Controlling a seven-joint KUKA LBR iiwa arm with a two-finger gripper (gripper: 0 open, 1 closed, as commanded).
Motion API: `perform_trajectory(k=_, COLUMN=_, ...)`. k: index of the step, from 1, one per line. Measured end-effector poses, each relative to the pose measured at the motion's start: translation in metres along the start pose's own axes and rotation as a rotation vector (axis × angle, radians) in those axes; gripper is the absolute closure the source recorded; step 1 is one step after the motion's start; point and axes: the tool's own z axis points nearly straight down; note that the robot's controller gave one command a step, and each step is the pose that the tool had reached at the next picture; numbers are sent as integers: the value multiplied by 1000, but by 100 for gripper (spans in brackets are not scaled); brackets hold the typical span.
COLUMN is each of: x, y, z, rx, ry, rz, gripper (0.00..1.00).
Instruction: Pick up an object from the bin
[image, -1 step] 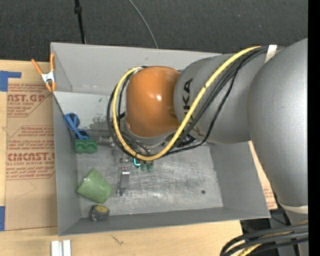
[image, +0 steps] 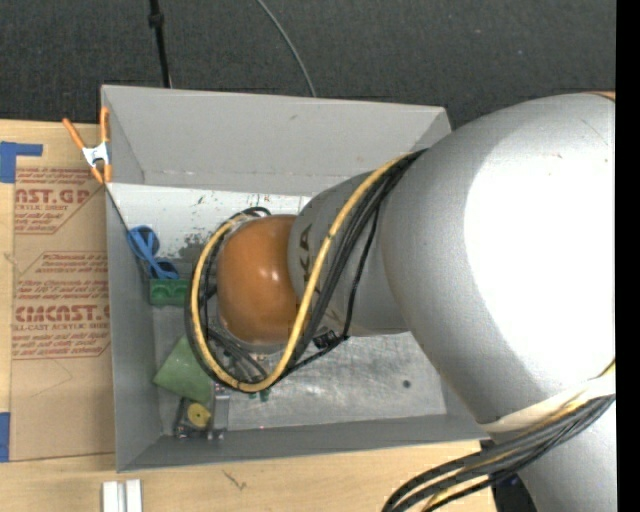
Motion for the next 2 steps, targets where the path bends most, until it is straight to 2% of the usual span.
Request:
perform_trajectory(k=1, x=5, y=32, z=-6, rx=2, ry=-7, rz=48, gripper=0)
perform_trajectory(k=2, x=-1, y=34, z=-10, rx=-9, ry=-28, rz=49, gripper=100)
